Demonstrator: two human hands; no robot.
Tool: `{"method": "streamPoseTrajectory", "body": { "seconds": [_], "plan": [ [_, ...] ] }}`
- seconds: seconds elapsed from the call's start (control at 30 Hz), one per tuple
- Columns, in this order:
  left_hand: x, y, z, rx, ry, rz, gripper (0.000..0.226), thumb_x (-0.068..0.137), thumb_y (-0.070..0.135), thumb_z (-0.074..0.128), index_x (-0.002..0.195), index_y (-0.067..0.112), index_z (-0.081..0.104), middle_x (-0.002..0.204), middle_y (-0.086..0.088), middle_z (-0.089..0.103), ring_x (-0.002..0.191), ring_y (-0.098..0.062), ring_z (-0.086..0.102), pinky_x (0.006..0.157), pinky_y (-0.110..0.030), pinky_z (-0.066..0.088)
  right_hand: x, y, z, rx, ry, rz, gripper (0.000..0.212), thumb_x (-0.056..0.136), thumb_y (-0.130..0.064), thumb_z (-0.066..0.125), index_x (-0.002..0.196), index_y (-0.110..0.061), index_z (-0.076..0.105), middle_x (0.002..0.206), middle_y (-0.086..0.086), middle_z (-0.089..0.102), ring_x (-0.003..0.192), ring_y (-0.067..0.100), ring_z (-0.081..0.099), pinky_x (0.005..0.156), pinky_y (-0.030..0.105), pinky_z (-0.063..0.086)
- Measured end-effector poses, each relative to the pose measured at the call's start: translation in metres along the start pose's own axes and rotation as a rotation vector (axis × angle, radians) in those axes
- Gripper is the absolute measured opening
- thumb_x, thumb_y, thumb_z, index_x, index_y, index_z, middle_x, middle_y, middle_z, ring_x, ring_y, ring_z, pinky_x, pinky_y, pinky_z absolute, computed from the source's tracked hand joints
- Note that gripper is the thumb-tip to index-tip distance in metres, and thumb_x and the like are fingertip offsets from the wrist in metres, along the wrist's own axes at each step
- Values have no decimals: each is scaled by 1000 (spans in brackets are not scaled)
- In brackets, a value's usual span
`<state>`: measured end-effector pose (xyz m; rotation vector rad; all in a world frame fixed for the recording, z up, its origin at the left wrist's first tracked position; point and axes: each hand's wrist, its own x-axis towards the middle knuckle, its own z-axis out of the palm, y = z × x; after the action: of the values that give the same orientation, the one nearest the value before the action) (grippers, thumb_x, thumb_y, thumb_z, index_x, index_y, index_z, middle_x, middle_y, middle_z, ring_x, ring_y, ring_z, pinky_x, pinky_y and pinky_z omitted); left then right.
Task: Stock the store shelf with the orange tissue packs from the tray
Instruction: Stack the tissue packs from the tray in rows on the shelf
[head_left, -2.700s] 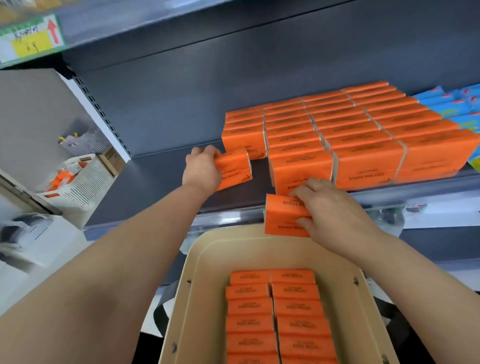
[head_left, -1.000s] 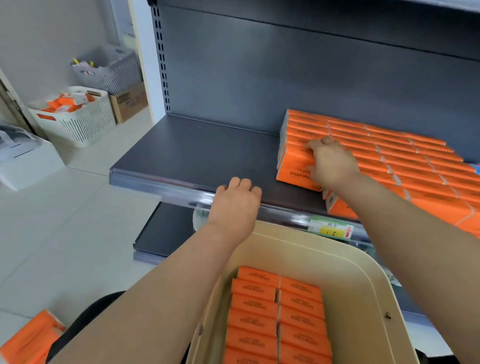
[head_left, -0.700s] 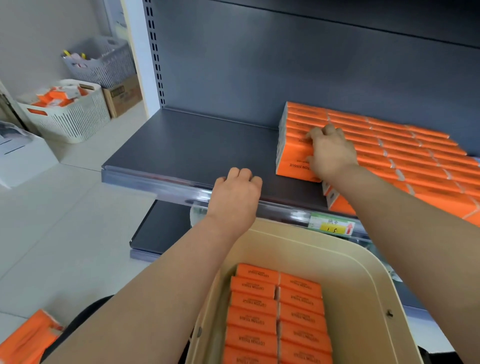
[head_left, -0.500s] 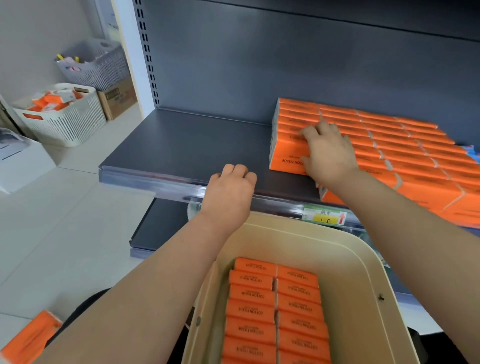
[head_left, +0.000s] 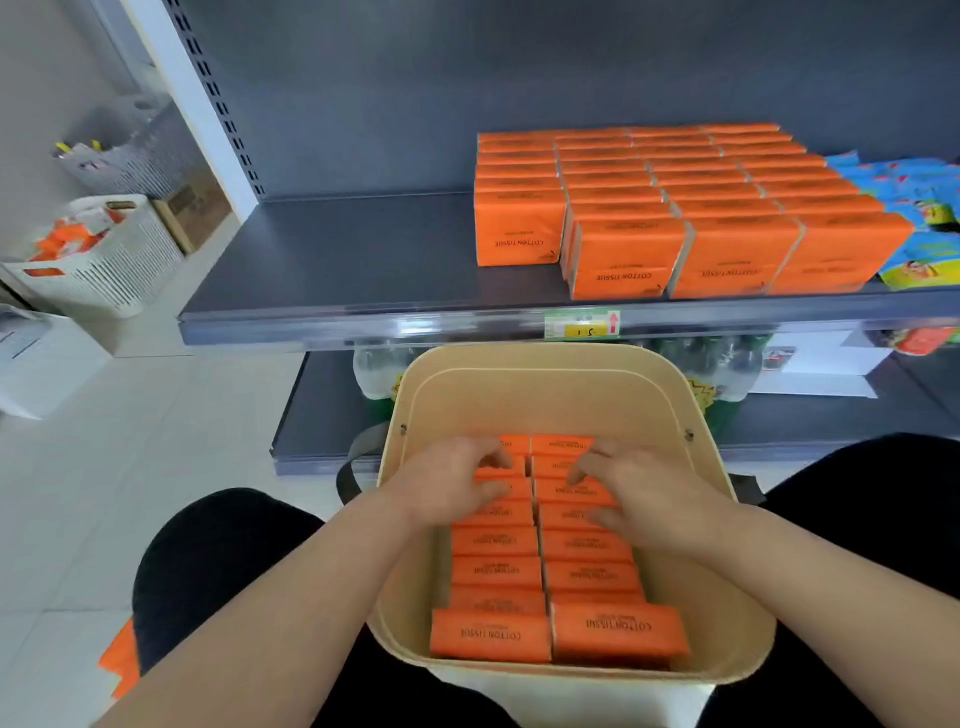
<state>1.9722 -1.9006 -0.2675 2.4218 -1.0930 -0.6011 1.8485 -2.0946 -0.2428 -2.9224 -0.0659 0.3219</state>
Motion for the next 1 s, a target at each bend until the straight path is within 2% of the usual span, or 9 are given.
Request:
{"method": "streamPoseTrajectory", "body": {
  "seconds": [0.13, 0.23, 0.33, 0.4, 0.47, 0.6, 0.7, 0.83, 1.0],
  "plan": [
    [-16, 2, 30, -26, -276, -68, 36, 82, 31, 73, 114, 18, 62, 113, 3, 62, 103, -12, 56, 89, -24, 46, -17, -1, 17, 121, -302, -41, 53, 77, -51, 71, 122, -28, 53, 121, -7, 50, 111, 14, 47, 93, 28, 41],
    [-22, 5, 37, -42, -293, -94, 36, 82, 31, 73, 115, 19, 62, 114, 3, 62, 101, -9, 55, 87, -19, 44, -19, 0, 27, 147, -418, -70, 61, 71, -51, 77, 122, -25, 55, 121, -5, 54, 109, 15, 50, 94, 30, 42],
    [-23, 5, 37, -84, -254, -135, 34, 82, 30, 73, 113, 19, 63, 112, 4, 62, 102, -9, 56, 88, -20, 45, -17, 6, 36, 173, -465, -52, 58, 75, -46, 75, 125, -24, 53, 122, -3, 56, 109, 17, 52, 94, 30, 43],
    [-23, 6, 36, -130, -237, -157, 32, 82, 28, 73, 111, 19, 63, 110, 4, 63, 102, -11, 58, 91, -22, 46, -14, 9, 41, 190, -448, -29, 44, 88, -42, 62, 127, -23, 53, 125, 0, 58, 111, 20, 53, 95, 31, 43],
    [-21, 6, 36, -149, -250, -168, 29, 84, 27, 72, 110, 20, 63, 109, 5, 63, 103, -11, 58, 92, -23, 47, -11, 10, 43, 197, -434, 4, 40, 95, -41, 50, 129, -21, 52, 132, 3, 55, 117, 23, 51, 100, 33, 41],
    [-19, 4, 41, -188, -346, -206, 34, 81, 32, 75, 111, 21, 63, 110, 4, 63, 104, -12, 59, 92, -23, 47, -9, 12, 45, 135, -447, -10, 54, 88, -40, 62, 136, -23, 45, 135, 2, 52, 120, 24, 50, 101, 33, 41],
    [-21, 6, 46, -190, -491, -235, 47, 77, 32, 78, 119, 21, 60, 114, 6, 61, 106, -11, 58, 92, -21, 46, -7, 15, 38, 85, -311, -34, 53, 86, -33, 65, 135, -26, 45, 133, -1, 53, 119, 21, 50, 97, 30, 42],
    [-23, 8, 53, -81, -644, -240, 56, 74, 31, 80, 124, 23, 57, 121, 6, 59, 110, -13, 55, 94, -23, 44, -6, 17, 29, 62, -116, -3, 51, 88, -35, 62, 135, -28, 43, 134, -4, 50, 121, 19, 48, 97, 33, 42],
    [-22, 9, 54, -33, -583, -228, 42, 90, 34, 64, 129, 22, 56, 131, 1, 55, 116, -15, 51, 91, -19, 37, -4, 15, 32, -17, -67, 18, 49, 89, -35, 59, 135, -29, 41, 131, -4, 51, 119, 19, 49, 93, 34, 45]
  ]
}}
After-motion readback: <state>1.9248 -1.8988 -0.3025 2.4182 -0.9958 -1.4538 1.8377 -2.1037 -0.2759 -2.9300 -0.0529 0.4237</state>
